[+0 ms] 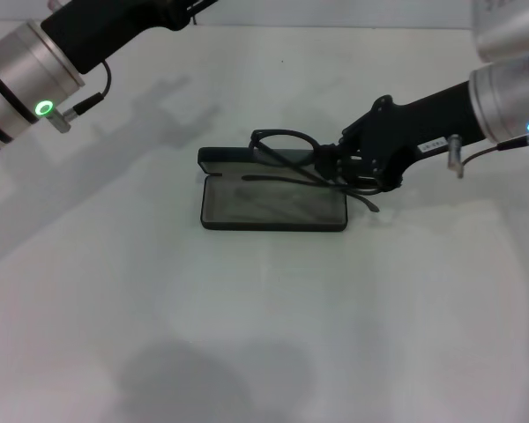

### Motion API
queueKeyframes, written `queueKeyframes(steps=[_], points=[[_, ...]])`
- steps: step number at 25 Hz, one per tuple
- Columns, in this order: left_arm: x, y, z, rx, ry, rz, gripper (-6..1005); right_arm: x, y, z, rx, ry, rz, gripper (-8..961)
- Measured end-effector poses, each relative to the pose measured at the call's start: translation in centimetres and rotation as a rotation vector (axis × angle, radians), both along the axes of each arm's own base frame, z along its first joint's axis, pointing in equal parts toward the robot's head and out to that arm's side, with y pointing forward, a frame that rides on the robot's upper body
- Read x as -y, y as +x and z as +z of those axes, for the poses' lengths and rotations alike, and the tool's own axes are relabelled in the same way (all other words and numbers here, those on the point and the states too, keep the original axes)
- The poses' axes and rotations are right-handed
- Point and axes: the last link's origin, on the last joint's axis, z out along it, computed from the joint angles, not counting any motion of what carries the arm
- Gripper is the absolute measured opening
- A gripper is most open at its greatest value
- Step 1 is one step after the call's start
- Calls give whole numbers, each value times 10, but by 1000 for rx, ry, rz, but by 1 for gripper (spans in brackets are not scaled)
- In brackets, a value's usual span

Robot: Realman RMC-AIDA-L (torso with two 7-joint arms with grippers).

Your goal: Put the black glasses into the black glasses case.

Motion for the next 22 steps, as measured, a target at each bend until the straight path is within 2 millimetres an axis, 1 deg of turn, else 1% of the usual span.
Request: queueKeyframes(steps=[5, 8, 12, 19, 20, 21, 22], points=[[0, 0, -1, 1, -2, 4, 797, -4, -2, -15, 35, -22, -3, 116], [-2, -2, -1, -3, 1, 16, 797, -5, -1, -28, 92, 8, 25, 116], [-3, -3, -1, -8, 4, 29, 797, -7, -1, -37, 128, 43, 34, 116], [-6, -4, -1, -13, 3, 45, 797, -8, 1, -36, 121, 83, 39, 117], [-6, -4, -1, -13, 3, 47, 797, -6, -1, -25, 72, 76, 33, 117], [-6, -4, -1, -13, 3, 48, 797, -5, -1, -21, 59, 74, 31, 117], [-7, -4, -1, -14, 3, 47, 797, -5, -1, -12, 23, 67, 19, 117]])
